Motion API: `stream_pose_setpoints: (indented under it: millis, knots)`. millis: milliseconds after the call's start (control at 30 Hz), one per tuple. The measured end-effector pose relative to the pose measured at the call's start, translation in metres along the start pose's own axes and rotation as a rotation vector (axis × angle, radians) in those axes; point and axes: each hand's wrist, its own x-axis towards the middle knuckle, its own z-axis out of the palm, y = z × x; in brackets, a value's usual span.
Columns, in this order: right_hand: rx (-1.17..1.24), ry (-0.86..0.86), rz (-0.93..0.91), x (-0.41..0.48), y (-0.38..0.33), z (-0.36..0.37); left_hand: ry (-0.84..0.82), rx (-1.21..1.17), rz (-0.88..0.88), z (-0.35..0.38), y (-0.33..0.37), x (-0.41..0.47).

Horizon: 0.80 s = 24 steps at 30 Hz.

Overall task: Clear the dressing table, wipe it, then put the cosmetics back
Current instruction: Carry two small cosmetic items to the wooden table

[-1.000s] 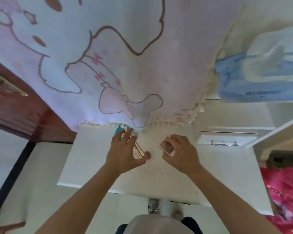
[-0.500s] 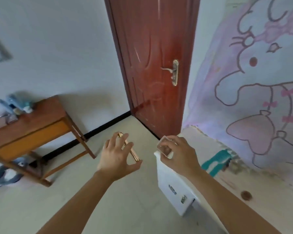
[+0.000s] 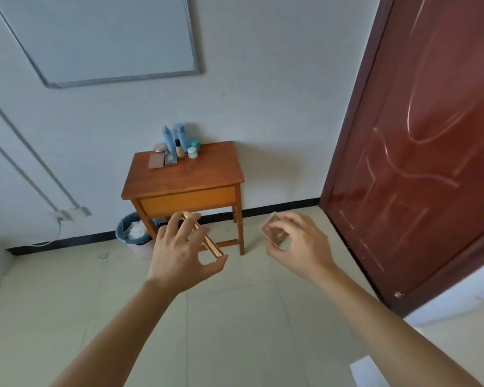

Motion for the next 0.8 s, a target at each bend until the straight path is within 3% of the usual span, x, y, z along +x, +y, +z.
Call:
stream_pose_setpoints:
  millis: [233,500,800]
  knots:
    - [0.036,-0.089,0.000,0.097,0.010,0.089,0.024,-0.020,-0.046,0.058,-0.078,0.061]
    - [0.088,-0.078,0.059,0.274,0.050,0.172,-0.037,0.032,-0.012,0.125,-0.160,0.218]
    - [0.109,-0.134,-0.063,0.435,0.041,0.253,-0.101,0.066,-0.072,0.162,-0.265,0.322]
